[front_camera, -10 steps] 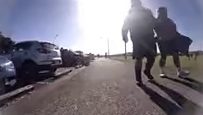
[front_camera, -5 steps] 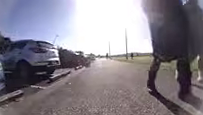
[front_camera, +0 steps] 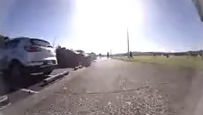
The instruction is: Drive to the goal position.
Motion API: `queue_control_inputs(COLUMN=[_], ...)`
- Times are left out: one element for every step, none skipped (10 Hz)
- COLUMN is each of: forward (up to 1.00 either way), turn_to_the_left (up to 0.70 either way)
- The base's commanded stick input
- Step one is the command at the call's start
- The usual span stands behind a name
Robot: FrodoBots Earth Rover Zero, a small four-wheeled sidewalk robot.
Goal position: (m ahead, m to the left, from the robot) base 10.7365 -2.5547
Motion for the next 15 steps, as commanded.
queue_control_inputs(forward=[1.00, 1.00, 1.00, 1.00, 1.00, 1.00, 1.00, 1.00, 1.00, 1.00, 1.00, 1.00, 1.00, 1.00, 1.00], turn_to_the_left=[0.00, 0.00, 0.00, 0.00, 0.00, 0.00, 0.00, -0.02, -0.05, -0.40, -0.40, -0.34, -0.16, 0.00, 0.00])
